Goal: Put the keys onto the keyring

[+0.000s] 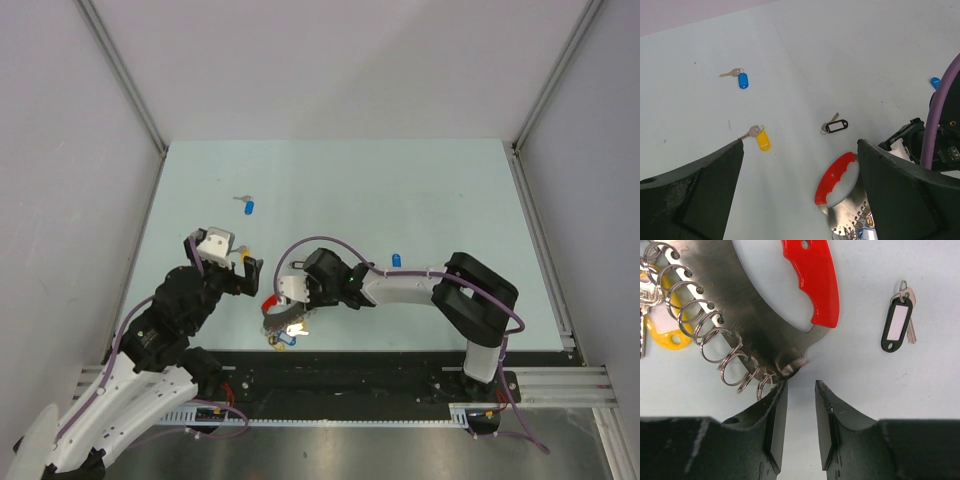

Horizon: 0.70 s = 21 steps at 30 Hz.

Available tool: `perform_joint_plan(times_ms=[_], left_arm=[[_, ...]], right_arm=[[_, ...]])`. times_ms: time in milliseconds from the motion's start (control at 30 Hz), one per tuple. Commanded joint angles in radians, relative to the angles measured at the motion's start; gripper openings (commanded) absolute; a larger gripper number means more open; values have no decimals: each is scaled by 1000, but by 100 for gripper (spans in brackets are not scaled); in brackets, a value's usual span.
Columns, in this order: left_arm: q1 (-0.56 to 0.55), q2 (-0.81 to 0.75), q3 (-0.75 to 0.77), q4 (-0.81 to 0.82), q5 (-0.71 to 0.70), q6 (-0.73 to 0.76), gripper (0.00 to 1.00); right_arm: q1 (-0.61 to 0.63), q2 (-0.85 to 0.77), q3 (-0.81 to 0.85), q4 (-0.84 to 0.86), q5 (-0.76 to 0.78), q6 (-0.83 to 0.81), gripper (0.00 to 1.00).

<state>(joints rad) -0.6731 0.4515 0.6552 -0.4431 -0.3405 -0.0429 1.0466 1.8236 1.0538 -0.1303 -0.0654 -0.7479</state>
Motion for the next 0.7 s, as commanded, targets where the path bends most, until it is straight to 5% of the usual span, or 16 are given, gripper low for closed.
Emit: perform_joint_plan(times_ms=[0, 233, 667], left_arm=[[10, 10, -2, 26, 0, 12, 100], [10, 16, 0, 23, 3, 12, 100], [10, 162, 23, -14, 107, -107, 100]], right_arm=[[15, 28, 23, -23, 12, -28, 34], [24, 22, 25, -26, 65, 4, 37], [-106, -165, 18, -38, 62, 429, 38]])
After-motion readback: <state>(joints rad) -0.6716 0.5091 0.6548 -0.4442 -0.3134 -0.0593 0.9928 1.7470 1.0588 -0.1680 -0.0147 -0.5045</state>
